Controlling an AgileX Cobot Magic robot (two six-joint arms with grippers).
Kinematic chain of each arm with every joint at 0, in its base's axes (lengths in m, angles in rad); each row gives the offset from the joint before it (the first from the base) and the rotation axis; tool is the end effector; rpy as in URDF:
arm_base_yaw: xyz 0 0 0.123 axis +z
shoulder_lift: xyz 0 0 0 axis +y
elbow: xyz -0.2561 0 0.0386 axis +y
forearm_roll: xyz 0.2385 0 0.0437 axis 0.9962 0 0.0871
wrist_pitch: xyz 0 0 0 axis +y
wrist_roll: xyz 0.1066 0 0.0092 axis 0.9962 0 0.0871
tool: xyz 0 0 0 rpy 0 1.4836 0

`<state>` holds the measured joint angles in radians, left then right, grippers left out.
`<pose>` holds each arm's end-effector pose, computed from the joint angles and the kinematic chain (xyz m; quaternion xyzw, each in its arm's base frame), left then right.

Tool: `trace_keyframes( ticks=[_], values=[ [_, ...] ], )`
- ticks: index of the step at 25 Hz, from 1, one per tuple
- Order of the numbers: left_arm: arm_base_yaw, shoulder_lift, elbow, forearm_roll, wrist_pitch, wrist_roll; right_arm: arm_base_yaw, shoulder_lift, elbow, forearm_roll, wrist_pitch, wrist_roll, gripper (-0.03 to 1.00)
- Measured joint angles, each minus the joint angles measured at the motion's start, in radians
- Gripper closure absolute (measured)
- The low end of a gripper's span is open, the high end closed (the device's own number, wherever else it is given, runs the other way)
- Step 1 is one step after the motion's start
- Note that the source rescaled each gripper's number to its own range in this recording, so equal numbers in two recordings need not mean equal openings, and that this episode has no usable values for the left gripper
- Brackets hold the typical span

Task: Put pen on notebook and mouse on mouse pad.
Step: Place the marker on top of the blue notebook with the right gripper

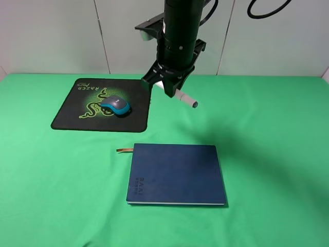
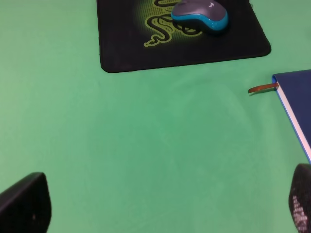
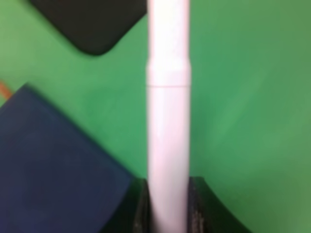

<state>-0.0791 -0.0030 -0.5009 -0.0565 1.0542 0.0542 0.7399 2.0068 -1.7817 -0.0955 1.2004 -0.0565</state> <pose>0.0266 -0.0074 0.2665 0.0577 0.8482 -0.0348 0.5254 0.3092 0.2694 0.2245 -0.3958 0.9098 -0.0047 0.1246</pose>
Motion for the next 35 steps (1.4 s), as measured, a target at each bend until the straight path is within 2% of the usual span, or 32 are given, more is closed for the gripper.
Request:
trace_keyframes(
  ticks=[6, 13, 23, 30, 35],
  values=[
    [0.0, 0.0, 0.0, 0.0, 0.0, 0.0, 0.076, -0.112, 0.165, -0.002, -0.064, 0.001, 0.97],
    [0.0, 0.0, 0.0, 0.0, 0.0, 0.0, 0.102, -0.187, 0.323, 0.027, -0.133, -0.065, 0.97],
    [0.0, 0.0, 0.0, 0.0, 0.0, 0.0, 0.153, -0.221, 0.593, 0.053, -0.328, -0.175, 0.97],
    [0.0, 0.0, 0.0, 0.0, 0.0, 0.0, 0.153, -0.222, 0.733, 0.072, -0.472, -0.246, 0.97],
    [0.0, 0.0, 0.0, 0.0, 0.0, 0.0, 0.153, -0.222, 0.805, 0.073, -0.565, -0.252, 0.97]
  ],
)
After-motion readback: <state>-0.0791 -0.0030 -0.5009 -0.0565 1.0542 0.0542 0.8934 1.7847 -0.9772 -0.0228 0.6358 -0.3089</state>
